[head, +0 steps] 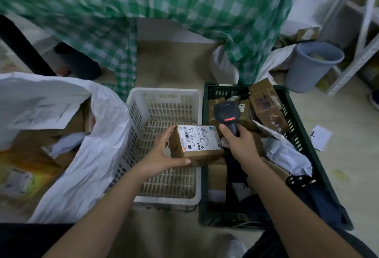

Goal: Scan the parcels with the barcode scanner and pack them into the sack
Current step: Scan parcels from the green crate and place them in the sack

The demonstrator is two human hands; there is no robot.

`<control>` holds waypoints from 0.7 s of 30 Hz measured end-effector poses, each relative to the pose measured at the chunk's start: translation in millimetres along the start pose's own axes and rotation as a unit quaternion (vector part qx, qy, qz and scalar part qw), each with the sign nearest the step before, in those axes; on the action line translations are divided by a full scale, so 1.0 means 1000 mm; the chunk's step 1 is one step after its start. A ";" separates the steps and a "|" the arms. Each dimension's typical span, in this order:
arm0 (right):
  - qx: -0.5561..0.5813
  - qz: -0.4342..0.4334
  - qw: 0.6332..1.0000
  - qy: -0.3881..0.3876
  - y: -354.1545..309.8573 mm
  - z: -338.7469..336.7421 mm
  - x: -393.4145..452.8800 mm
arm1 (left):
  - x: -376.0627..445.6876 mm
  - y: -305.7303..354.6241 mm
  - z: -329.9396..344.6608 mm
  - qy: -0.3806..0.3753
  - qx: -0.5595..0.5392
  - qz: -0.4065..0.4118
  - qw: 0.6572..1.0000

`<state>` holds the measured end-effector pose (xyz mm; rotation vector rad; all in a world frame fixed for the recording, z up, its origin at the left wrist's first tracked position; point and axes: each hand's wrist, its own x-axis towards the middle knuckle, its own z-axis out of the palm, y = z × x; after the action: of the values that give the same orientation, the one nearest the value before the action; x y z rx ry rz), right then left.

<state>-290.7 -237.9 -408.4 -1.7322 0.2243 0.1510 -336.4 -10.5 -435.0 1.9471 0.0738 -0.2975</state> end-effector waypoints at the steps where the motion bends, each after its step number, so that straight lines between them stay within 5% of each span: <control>1: -0.001 0.008 1.000 -0.013 0.001 0.005 -0.004 | -0.007 -0.003 -0.002 -0.003 -0.008 -0.010 1.000; 12: -0.053 0.005 0.996 -0.073 0.011 0.021 -0.017 | -0.009 -0.026 -0.003 0.029 -0.237 -0.123 0.963; 21: -0.046 0.016 0.999 -0.009 0.015 0.013 -0.010 | 0.005 -0.009 0.014 -0.013 -0.296 -0.146 0.944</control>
<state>-303.4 -227.3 -422.6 -1.8184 0.2354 0.2039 -335.5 -20.4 -449.8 1.3292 0.3926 -0.4395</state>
